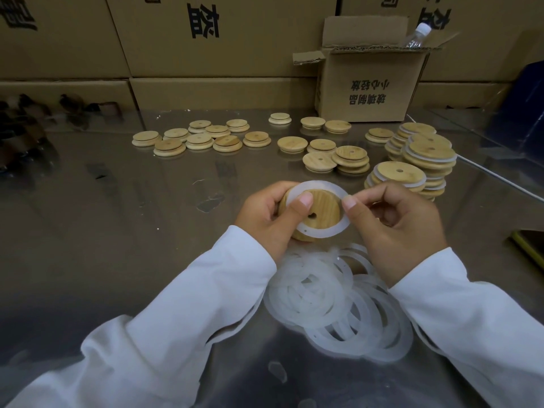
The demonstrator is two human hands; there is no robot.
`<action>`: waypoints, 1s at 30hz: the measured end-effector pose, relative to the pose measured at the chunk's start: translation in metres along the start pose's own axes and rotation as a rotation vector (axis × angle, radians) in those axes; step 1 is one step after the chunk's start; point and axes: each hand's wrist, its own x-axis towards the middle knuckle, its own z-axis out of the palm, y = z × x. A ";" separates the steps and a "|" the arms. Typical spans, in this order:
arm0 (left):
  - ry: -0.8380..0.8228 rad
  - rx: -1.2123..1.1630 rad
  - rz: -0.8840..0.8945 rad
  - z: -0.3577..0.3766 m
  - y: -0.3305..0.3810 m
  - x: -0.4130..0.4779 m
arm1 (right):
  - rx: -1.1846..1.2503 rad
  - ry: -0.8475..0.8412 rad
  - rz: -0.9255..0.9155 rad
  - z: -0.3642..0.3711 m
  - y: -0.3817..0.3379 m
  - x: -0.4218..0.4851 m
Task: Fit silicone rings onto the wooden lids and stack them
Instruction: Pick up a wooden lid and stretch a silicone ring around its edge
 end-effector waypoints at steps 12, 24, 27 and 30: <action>0.058 -0.058 -0.073 0.002 0.001 0.002 | -0.017 -0.030 -0.010 0.001 0.000 -0.001; 0.035 -0.304 -0.129 0.001 -0.003 0.005 | 0.066 -0.094 0.041 0.002 -0.001 0.000; 0.023 -0.386 -0.165 0.002 -0.003 0.005 | 0.121 -0.128 0.075 0.000 -0.003 0.002; 0.012 -0.414 -0.152 0.003 -0.003 0.005 | 0.197 -0.142 0.120 -0.001 -0.005 0.004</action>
